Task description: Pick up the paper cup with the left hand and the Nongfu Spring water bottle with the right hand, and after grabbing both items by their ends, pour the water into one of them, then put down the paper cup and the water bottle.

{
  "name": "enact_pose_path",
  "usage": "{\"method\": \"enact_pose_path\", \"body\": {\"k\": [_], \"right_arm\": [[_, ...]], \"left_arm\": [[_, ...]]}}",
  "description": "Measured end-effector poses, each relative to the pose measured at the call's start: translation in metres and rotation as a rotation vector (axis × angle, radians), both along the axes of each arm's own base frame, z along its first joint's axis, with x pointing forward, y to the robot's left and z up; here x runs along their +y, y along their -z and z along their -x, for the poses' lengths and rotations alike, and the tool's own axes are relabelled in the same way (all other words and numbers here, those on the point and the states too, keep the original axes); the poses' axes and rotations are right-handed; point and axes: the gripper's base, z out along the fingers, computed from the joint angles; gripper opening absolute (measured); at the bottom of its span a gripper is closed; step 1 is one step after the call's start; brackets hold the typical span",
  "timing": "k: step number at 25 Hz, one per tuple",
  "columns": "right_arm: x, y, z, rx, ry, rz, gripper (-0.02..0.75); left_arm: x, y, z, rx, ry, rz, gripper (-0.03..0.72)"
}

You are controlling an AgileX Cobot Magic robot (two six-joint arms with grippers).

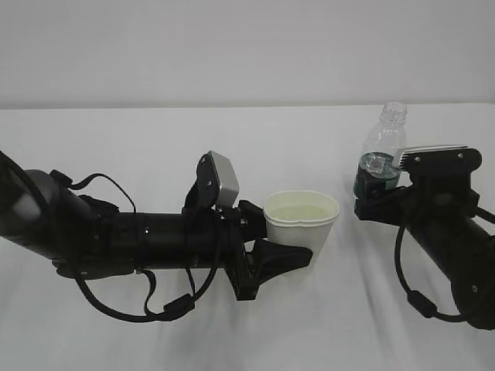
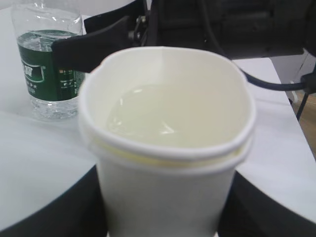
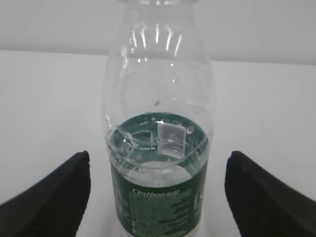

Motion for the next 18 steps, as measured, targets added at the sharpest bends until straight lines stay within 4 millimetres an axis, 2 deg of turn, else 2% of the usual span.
{"method": "enact_pose_path", "body": {"k": [9, 18], "right_arm": [[-0.002, -0.006, 0.017, 0.012, -0.044, 0.01, 0.642], [-0.008, -0.019, 0.045, 0.025, -0.064, -0.036, 0.636]], "left_arm": [[0.0, -0.001, -0.002, -0.011, -0.017, 0.004, 0.412], [0.009, 0.001, -0.012, -0.021, -0.093, -0.042, 0.412]]}}
